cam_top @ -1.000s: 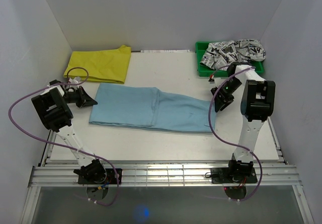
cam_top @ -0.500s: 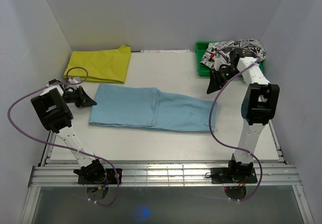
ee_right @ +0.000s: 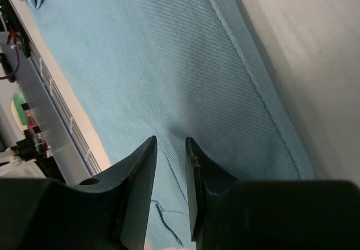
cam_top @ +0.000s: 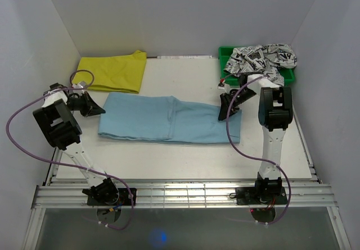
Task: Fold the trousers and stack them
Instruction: Fold the trousers
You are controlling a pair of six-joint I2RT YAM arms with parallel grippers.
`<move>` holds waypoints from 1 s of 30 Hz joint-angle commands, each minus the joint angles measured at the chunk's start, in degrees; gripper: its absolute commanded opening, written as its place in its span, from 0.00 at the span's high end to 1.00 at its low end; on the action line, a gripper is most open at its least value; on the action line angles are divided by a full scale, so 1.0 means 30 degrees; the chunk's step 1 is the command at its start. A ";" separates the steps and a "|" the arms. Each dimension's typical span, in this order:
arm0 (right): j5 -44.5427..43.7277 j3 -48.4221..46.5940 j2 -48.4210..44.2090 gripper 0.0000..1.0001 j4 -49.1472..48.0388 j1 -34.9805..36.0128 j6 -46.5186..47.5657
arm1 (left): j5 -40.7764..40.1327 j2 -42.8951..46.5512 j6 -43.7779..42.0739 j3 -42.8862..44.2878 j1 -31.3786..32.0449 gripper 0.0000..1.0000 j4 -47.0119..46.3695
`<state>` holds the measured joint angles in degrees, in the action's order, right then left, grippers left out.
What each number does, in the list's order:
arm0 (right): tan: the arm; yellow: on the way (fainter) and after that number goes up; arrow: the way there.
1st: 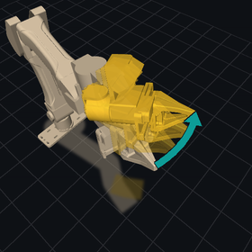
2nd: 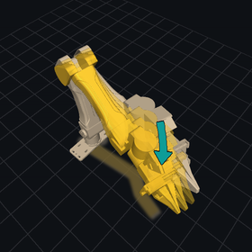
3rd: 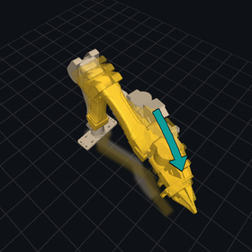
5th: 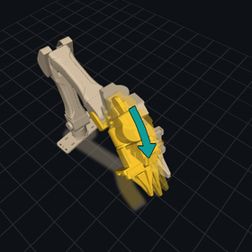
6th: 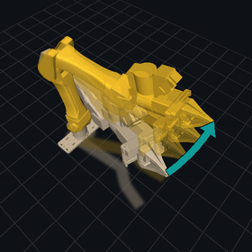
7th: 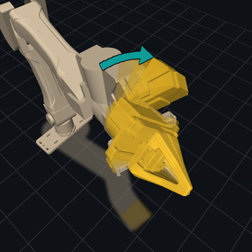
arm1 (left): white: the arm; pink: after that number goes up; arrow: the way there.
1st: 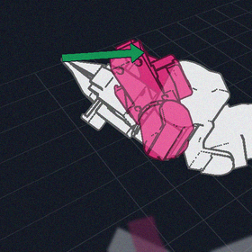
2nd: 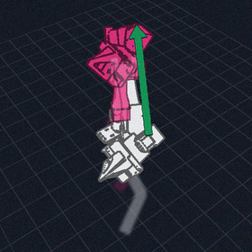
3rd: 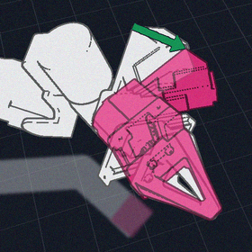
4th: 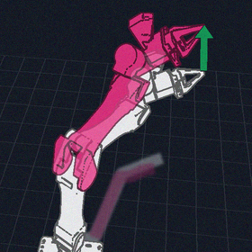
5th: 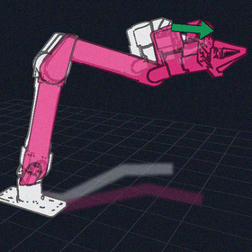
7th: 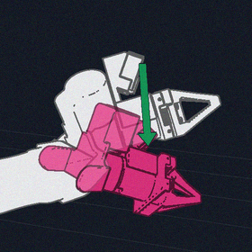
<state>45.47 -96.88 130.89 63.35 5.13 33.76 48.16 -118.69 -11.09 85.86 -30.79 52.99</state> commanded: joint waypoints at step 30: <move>0.6081 0.1027 -0.2117 0.55 0.3376 -0.1123 0.2724 | -0.2693 0.4028 1.0786 0.8731 1.2073 1.00 -0.0758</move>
<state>56.77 -98.45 127.11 69.30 1.67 40.14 42.00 -107.42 16.91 108.81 2.68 54.19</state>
